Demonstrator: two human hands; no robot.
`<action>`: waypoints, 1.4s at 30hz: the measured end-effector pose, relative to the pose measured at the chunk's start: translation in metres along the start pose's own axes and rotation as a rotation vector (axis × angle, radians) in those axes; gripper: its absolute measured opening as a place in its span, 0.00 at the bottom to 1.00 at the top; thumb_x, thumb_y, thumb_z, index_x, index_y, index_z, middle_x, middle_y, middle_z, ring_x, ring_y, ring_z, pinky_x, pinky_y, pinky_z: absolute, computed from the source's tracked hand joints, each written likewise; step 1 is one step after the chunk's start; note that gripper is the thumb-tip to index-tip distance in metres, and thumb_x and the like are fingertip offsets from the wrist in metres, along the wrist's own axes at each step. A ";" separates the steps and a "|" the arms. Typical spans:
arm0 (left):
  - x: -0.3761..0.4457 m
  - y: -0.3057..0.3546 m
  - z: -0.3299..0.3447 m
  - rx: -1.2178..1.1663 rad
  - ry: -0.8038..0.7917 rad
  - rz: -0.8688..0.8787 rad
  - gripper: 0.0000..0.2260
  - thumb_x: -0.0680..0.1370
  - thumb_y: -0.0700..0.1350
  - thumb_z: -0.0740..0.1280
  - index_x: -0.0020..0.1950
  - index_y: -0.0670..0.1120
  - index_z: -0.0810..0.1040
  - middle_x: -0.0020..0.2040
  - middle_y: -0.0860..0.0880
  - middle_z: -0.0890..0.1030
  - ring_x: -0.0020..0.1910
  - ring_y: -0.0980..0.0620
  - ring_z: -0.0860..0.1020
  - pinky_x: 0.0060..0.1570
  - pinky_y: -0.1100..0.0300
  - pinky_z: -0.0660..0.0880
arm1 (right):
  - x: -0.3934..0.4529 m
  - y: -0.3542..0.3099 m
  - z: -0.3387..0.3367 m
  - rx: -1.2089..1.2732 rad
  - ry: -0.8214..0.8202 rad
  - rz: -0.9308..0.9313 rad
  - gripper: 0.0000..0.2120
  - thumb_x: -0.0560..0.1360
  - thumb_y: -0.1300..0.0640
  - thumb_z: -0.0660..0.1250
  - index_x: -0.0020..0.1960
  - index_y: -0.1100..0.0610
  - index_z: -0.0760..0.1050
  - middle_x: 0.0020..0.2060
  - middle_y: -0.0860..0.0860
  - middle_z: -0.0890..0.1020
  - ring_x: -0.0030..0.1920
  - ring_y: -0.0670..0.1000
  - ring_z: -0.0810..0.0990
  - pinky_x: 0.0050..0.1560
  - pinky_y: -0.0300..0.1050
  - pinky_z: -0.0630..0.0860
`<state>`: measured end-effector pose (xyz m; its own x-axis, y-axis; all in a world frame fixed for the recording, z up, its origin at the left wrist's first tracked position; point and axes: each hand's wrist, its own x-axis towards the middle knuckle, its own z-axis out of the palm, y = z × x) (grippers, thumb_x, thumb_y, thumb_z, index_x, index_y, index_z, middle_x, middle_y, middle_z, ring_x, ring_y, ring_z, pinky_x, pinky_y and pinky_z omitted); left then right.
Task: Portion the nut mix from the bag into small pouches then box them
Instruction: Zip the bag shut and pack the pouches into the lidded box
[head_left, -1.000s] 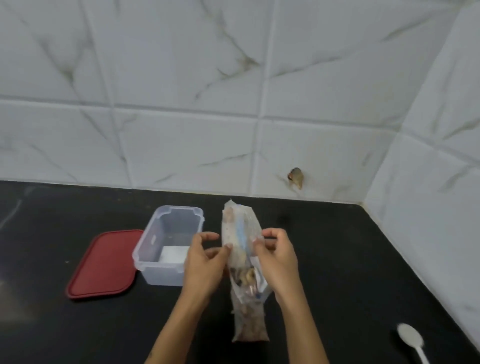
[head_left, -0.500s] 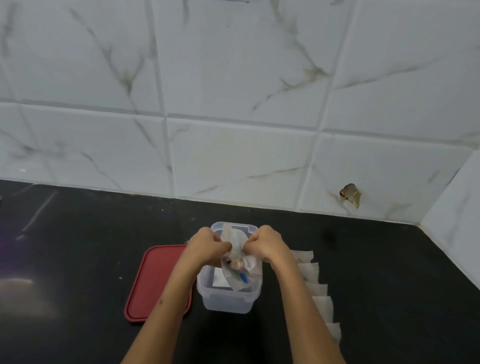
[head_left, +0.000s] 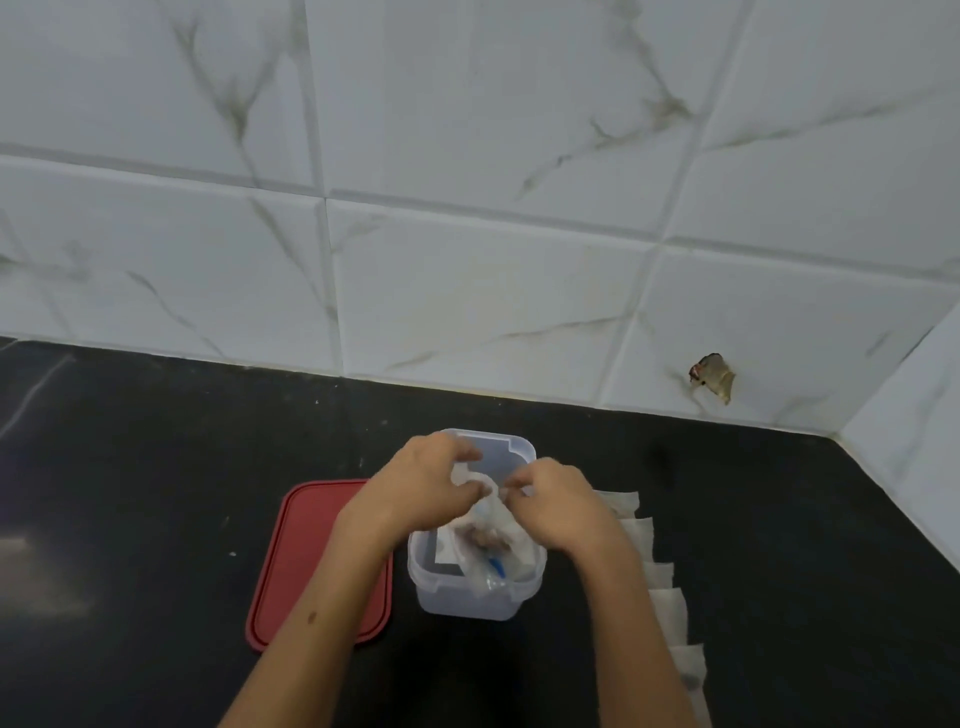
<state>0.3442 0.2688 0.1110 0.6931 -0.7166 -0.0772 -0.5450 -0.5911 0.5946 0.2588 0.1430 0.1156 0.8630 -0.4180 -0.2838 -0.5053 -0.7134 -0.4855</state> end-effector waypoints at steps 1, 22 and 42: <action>-0.002 -0.001 -0.003 -0.010 -0.106 0.007 0.22 0.77 0.49 0.67 0.71 0.49 0.70 0.71 0.52 0.71 0.69 0.53 0.69 0.66 0.59 0.66 | -0.009 0.000 -0.006 -0.006 -0.065 -0.027 0.13 0.79 0.55 0.60 0.60 0.52 0.78 0.56 0.52 0.80 0.52 0.51 0.78 0.46 0.42 0.74; 0.022 -0.002 0.047 0.604 -0.364 0.012 0.21 0.76 0.46 0.68 0.68 0.43 0.70 0.67 0.44 0.73 0.67 0.46 0.70 0.71 0.53 0.57 | 0.024 -0.006 0.052 -0.247 -0.117 0.080 0.15 0.76 0.61 0.65 0.62 0.62 0.73 0.59 0.60 0.77 0.60 0.59 0.76 0.52 0.48 0.72; -0.036 0.077 0.157 -0.462 0.017 -0.131 0.11 0.75 0.50 0.70 0.56 0.50 0.78 0.46 0.55 0.80 0.45 0.61 0.78 0.44 0.68 0.75 | -0.092 0.171 0.007 0.316 0.303 0.452 0.14 0.76 0.51 0.66 0.61 0.53 0.72 0.55 0.51 0.78 0.51 0.49 0.76 0.48 0.41 0.70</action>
<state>0.2034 0.1911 0.0340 0.7519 -0.6385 -0.1643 -0.1887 -0.4471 0.8744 0.0935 0.0636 0.0525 0.5021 -0.8134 -0.2937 -0.7558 -0.2476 -0.6062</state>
